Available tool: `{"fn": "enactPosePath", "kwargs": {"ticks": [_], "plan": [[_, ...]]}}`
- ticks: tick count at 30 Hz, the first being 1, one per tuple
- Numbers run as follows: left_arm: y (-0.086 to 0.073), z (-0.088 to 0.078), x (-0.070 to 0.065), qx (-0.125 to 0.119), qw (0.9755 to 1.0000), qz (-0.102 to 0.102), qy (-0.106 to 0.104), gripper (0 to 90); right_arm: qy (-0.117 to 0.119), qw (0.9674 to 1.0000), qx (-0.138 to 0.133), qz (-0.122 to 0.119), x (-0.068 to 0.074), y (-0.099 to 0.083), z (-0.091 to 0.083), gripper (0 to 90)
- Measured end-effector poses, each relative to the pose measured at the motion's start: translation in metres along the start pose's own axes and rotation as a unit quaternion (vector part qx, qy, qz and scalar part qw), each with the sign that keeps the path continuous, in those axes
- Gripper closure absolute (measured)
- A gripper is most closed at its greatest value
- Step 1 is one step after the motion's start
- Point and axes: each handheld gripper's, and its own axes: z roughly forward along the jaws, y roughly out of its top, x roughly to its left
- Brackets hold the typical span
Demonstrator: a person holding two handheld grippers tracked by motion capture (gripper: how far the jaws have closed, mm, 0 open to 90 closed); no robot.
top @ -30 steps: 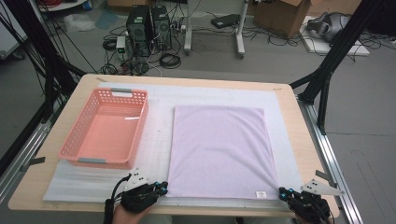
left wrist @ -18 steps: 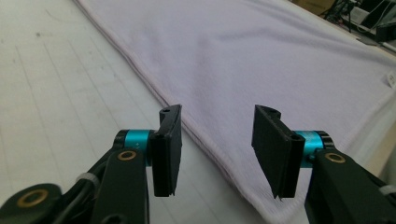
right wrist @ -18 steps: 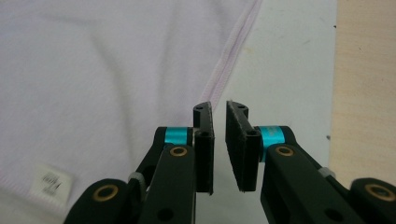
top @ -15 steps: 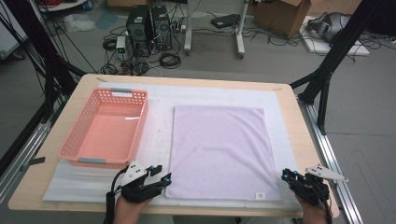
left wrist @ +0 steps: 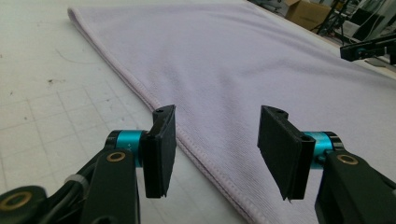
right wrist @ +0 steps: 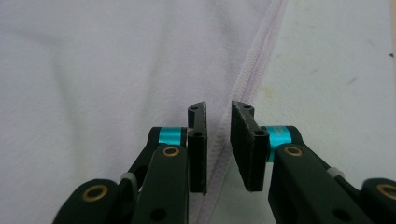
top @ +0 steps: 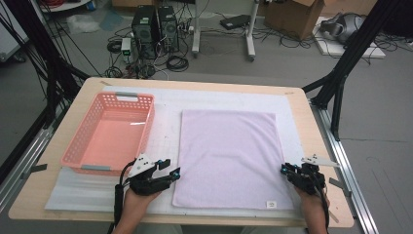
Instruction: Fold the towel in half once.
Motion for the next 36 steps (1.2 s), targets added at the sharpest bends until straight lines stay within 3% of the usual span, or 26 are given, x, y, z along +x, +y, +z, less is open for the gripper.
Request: {"fn": "enactPosePath", "kwargs": {"ticks": [4, 7, 10, 14, 19, 25, 26, 29, 36], "plan": [[0.002, 0.006, 0.005, 0.003, 1.0000, 0.000, -0.003, 47.2, 0.001, 0.9999, 0.013, -0.004, 0.001, 0.005, 0.006, 86.3], [0.004, 0.009, 0.006, 0.004, 1.0000, 0.000, -0.005, 47.3, -0.042, 0.9988, 0.018, -0.019, 0.003, 0.007, 0.001, 87.4], [0.004, 0.012, 0.005, 0.000, 0.9999, -0.002, -0.012, 46.8, -0.033, 0.9993, 0.016, 0.004, -0.003, 0.004, -0.002, 86.8], [0.004, 0.012, 0.004, -0.010, 0.9998, 0.000, -0.014, 43.5, -0.005, 0.9998, -0.008, 0.017, -0.002, 0.003, -0.012, 67.7], [0.005, 0.012, 0.006, -0.014, 0.9997, -0.001, -0.020, 39.6, 0.006, 0.9986, -0.052, 0.007, -0.005, 0.000, -0.031, 50.2], [0.007, 0.011, 0.009, -0.027, 0.9991, -0.024, -0.020, 31.7, 0.027, 0.9986, -0.043, 0.011, -0.013, -0.007, -0.032, 39.8], [0.008, 0.010, 0.009, -0.027, 0.9991, -0.018, -0.027, 31.0, 0.034, 0.9984, -0.043, 0.011, -0.014, -0.007, -0.031, 39.2], [0.009, 0.007, 0.008, -0.026, 0.9996, -0.006, -0.012, 17.8, 0.044, 0.9980, -0.044, 0.010, -0.012, -0.004, -0.027, 31.0], [0.008, 0.007, 0.009, -0.031, 0.9994, -0.013, -0.003, 18.5, 0.041, 0.9985, -0.036, -0.009, -0.006, -0.002, -0.023, 26.6]]}}
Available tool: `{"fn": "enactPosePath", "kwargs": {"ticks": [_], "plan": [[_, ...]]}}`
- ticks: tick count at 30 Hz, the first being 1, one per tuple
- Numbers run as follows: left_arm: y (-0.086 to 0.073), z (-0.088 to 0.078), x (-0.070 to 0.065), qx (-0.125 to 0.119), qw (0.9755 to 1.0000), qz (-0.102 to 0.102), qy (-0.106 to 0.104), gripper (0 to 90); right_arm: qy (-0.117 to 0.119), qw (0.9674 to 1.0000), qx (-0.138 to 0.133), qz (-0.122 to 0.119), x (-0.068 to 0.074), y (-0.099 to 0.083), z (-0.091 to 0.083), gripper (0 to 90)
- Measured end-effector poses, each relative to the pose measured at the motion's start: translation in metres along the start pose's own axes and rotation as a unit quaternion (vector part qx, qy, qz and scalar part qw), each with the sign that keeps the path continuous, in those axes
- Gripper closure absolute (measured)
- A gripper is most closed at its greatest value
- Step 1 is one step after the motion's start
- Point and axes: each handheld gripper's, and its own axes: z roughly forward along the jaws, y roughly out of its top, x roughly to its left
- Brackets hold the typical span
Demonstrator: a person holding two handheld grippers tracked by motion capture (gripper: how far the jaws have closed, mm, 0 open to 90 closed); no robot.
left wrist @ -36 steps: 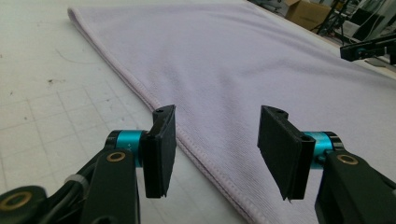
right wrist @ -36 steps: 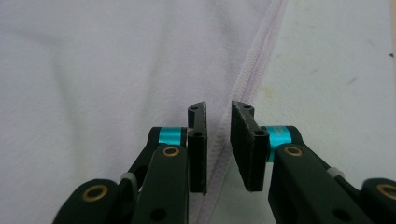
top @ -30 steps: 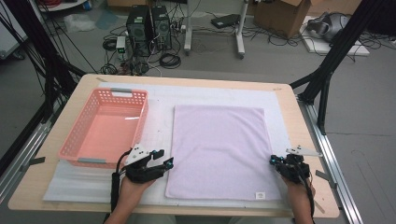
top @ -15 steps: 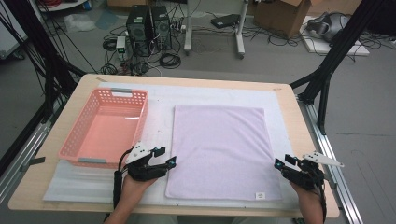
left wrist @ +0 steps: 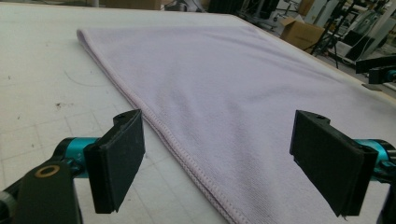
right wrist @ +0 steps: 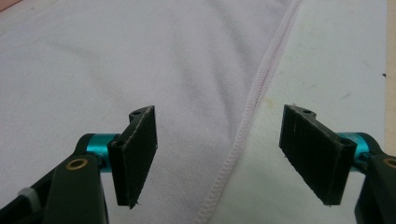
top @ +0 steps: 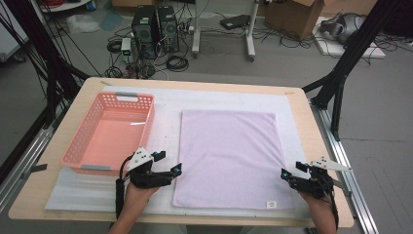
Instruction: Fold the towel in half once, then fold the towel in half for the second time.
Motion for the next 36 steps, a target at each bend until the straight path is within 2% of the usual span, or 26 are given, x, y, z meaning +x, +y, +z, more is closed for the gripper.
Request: {"fn": "enactPosePath", "kwargs": {"ticks": [6, 11, 13, 16, 18, 25, 27, 31, 34, 36], "plan": [[0.001, 0.003, 0.000, 0.005, 1.0000, 0.002, 0.007, 18.9, -0.011, 0.9998, -0.003, 0.015, -0.005, -0.001, -0.003, 24.5], [0.004, 0.001, 0.003, 0.004, 0.9999, -0.014, -0.005, 20.3, -0.014, 0.9996, -0.008, 0.021, -0.007, -0.001, -0.003, 24.5], [0.005, 0.003, 0.002, 0.013, 0.9998, -0.014, -0.010, 24.5, -0.014, 0.9996, -0.001, 0.023, -0.007, -0.001, -0.001, 24.9], [0.008, 0.007, 0.002, 0.025, 0.9995, -0.015, -0.013, 25.1, -0.011, 0.9996, 0.003, 0.025, -0.007, -0.001, 0.003, 25.3], [0.012, 0.010, 0.001, 0.023, 0.9995, -0.017, -0.012, 25.5, -0.008, 0.9997, 0.005, 0.023, -0.006, 0.000, 0.004, 25.7], [0.036, 0.026, 0.006, 0.006, 0.9998, -0.018, -0.001, 25.8, -0.008, 0.9998, 0.011, 0.014, -0.002, 0.004, 0.007, 29.2], [0.042, 0.031, 0.008, 0.017, 0.9998, -0.010, 0.007, 26.2, -0.007, 0.9998, 0.012, 0.012, -0.002, 0.004, 0.008, 29.3], [0.050, 0.044, 0.016, 0.028, 0.9991, -0.022, 0.024, 27.5, -0.005, 0.9996, 0.008, 0.026, -0.005, 0.006, 0.009, 31.2], [0.055, 0.056, 0.022, 0.045, 0.9980, -0.027, 0.035, 28.8, -0.002, 0.9996, 0.012, 0.027, -0.008, 0.008, 0.013, 34.3], [0.058, 0.061, 0.025, 0.042, 0.9977, -0.035, 0.040, 30.8, -0.002, 0.9994, 0.017, 0.031, -0.010, 0.010, 0.017, 35.4]]}}
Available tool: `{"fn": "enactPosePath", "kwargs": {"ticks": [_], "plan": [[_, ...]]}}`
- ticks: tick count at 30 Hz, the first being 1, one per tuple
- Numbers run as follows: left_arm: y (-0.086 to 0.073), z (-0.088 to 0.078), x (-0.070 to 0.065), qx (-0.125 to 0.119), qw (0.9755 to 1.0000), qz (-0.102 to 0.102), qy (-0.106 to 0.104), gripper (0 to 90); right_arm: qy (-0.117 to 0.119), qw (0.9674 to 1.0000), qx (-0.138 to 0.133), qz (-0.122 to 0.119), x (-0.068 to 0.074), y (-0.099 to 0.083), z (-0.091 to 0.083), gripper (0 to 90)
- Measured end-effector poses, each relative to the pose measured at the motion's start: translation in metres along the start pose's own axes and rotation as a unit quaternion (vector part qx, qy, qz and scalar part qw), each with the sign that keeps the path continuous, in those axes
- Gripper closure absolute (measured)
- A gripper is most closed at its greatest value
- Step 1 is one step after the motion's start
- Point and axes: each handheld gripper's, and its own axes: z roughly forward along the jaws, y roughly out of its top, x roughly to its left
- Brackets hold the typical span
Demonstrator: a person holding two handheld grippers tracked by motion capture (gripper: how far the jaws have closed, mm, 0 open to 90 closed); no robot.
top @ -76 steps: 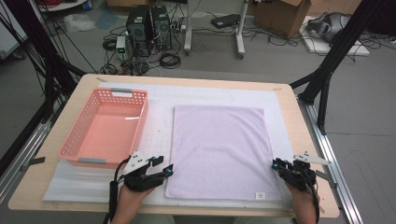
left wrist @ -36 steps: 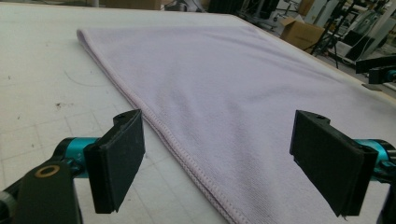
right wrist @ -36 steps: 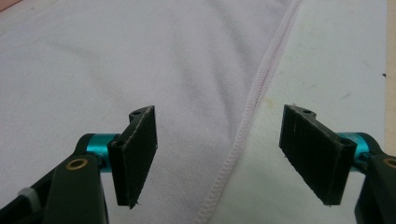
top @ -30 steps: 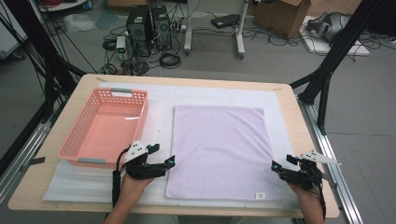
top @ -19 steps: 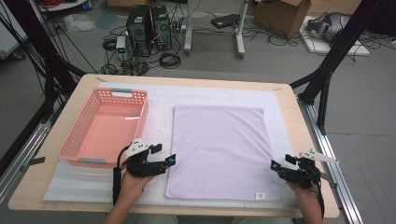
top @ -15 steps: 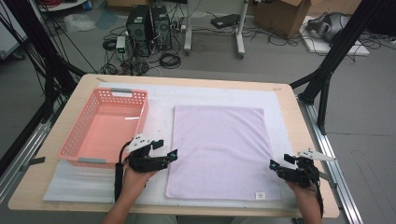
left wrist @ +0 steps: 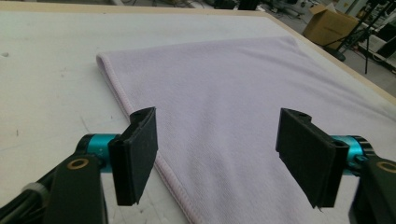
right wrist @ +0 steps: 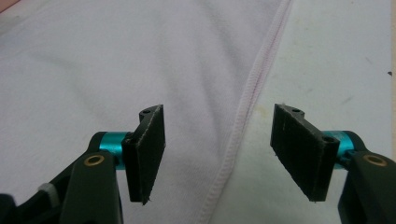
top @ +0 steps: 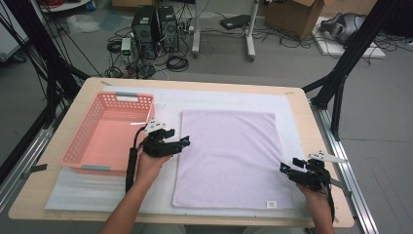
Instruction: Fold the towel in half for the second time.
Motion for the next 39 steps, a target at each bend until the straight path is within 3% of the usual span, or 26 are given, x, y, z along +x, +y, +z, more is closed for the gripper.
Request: {"fn": "enactPosePath", "kwargs": {"ticks": [5, 8, 10, 11, 13, 16, 19, 23, 24, 26, 29, 32, 34, 39], "plan": [[0.007, 0.016, 0.004, 0.003, 0.9999, -0.011, 0.012, 34.7, 0.000, 1.0000, 0.002, 0.010, -0.009, 0.012, 0.014, 40.2], [0.006, 0.027, 0.007, -0.002, 0.9996, -0.021, 0.018, 33.7, -0.013, 0.9998, 0.010, 0.013, -0.015, 0.022, 0.024, 42.0], [0.002, 0.036, 0.012, 0.009, 0.9990, -0.033, 0.031, 32.4, -0.021, 0.9995, 0.014, 0.017, -0.019, 0.027, 0.029, 43.6], [-0.001, 0.041, 0.014, 0.017, 0.9988, -0.029, 0.036, 31.2, -0.022, 0.9995, 0.013, 0.019, -0.023, 0.031, 0.031, 43.7], [-0.004, 0.047, 0.016, 0.029, 0.9984, -0.035, 0.034, 30.2, -0.025, 0.9993, 0.016, 0.022, -0.028, 0.038, 0.036, 42.9], [-0.009, 0.054, 0.018, 0.050, 0.9977, -0.011, 0.045, 29.0, -0.026, 0.9993, 0.026, 0.011, -0.032, 0.046, 0.045, 41.6], [-0.009, 0.056, 0.025, 0.054, 0.9967, -0.037, 0.048, 29.7, -0.033, 0.9987, 0.040, 0.003, -0.033, 0.053, 0.056, 41.8], [-0.002, 0.063, 0.026, 0.073, 0.9955, -0.015, 0.059, 35.9, -0.044, 0.9981, 0.042, -0.010, -0.035, 0.061, 0.070, 42.8], [-0.001, 0.066, 0.026, 0.067, 0.9953, -0.014, 0.068, 37.4, -0.046, 0.9979, 0.045, -0.007, -0.035, 0.062, 0.073, 42.9], [0.000, 0.072, 0.030, 0.086, 0.9930, -0.016, 0.079, 40.5, -0.046, 0.9978, 0.047, -0.008, -0.036, 0.066, 0.079, 43.7], [0.002, 0.075, 0.028, 0.089, 0.9912, -0.018, 0.096, 44.2, -0.052, 0.9974, 0.049, -0.009, -0.036, 0.072, 0.087, 43.9], [0.000, 0.077, 0.021, 0.096, 0.9869, 0.032, 0.126, 51.0, -0.069, 0.9957, 0.061, -0.009, -0.035, 0.075, 0.095, 44.1], [0.000, 0.078, 0.021, 0.094, 0.9863, 0.033, 0.131, 54.6, -0.078, 0.9949, 0.061, -0.017, -0.034, 0.075, 0.098, 46.3], [0.000, 0.077, 0.023, 0.092, 0.9867, 0.028, 0.131, 62.0, -0.069, 0.9949, 0.067, -0.026, -0.030, 0.077, 0.097, 66.5]]}}
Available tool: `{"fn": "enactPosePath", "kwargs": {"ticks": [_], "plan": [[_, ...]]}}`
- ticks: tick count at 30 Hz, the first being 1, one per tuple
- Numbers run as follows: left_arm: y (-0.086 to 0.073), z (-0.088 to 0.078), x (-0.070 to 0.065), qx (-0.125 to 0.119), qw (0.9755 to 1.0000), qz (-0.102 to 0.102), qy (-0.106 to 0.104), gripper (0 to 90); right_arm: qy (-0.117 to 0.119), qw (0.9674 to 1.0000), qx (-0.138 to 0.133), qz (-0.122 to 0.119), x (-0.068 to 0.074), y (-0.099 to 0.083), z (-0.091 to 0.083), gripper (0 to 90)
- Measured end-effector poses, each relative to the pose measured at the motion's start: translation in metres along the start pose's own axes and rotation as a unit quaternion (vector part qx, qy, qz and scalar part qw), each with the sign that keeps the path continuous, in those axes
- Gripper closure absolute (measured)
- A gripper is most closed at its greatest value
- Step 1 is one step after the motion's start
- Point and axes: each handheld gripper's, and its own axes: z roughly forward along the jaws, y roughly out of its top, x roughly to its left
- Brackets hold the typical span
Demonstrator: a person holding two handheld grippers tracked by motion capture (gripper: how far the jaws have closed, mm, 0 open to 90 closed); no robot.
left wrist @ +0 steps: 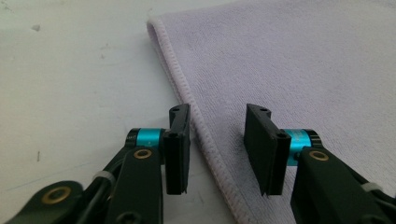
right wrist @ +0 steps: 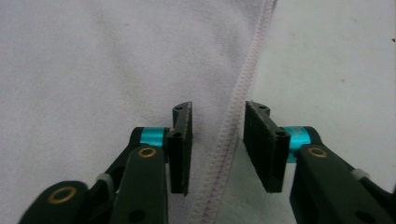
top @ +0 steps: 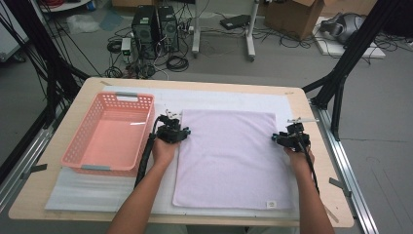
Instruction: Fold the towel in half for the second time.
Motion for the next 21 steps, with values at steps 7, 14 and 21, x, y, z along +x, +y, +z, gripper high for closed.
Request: {"fn": "enactPosePath", "kwargs": {"ticks": [7, 14, 21], "plan": [[-0.001, 0.000, -0.007, -0.003, 0.9997, 0.020, -0.010, 83.4, 0.020, 0.9997, 0.002, 0.012, 0.004, 0.000, 0.001, 83.2], [0.003, -0.001, 0.002, 0.006, 0.9971, -0.072, -0.026, 85.1, 0.015, 0.9997, -0.004, 0.021, 0.005, -0.001, 0.000, 85.4], [0.013, -0.018, 0.010, -0.047, 0.9928, -0.100, -0.046, 85.2, 0.020, 0.9969, -0.050, 0.058, 0.000, 0.004, -0.012, 85.7]]}}
